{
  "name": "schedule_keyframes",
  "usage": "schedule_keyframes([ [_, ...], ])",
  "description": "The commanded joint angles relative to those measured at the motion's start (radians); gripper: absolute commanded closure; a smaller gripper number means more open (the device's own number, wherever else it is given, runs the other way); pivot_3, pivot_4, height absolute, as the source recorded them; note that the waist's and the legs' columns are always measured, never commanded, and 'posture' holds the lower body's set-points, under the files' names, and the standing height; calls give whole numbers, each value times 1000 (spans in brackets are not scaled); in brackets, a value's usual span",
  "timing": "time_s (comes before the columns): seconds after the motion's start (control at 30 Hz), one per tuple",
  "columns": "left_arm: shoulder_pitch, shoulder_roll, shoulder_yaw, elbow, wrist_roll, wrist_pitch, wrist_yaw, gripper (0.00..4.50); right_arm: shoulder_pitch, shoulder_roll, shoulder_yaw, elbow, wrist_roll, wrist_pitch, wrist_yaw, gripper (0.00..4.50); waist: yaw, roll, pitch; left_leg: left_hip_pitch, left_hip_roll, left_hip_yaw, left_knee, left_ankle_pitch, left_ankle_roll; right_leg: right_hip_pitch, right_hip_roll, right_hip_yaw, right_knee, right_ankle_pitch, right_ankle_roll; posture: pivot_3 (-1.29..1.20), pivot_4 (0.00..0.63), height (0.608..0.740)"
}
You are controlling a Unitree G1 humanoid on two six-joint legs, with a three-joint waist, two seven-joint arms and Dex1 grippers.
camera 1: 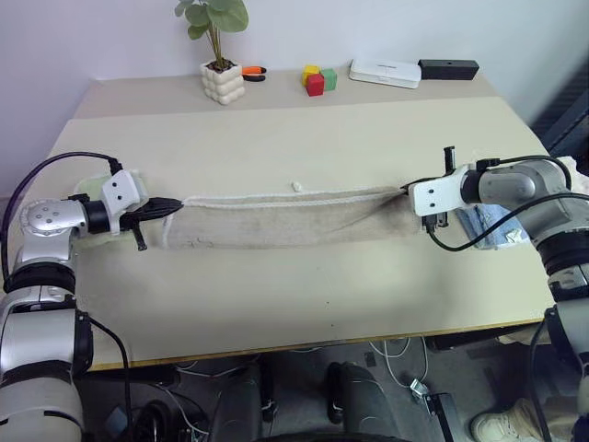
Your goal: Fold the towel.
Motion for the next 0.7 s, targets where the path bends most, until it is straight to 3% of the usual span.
schedule_keyframes([
  [0.03, -38, 3, 2, 33, 28, -22, 61, 4500, -61, 23, 3, 67, -47, -25, -108, 4449, -2, 0, 0, 0, 0, 0, 0, 0, 0, 0, 0, 0, 0, 0, 0, 0, 150, 740],
  [0.7, -66, -30, 4, 111, 94, -8, 210, 4500, -145, 105, 72, 275, -161, -5, -349, 4449, -4, 0, 0, 1, 0, 0, -1, 0, 0, 0, 0, 0, 1, 0, 0, 0, 150, 740],
])
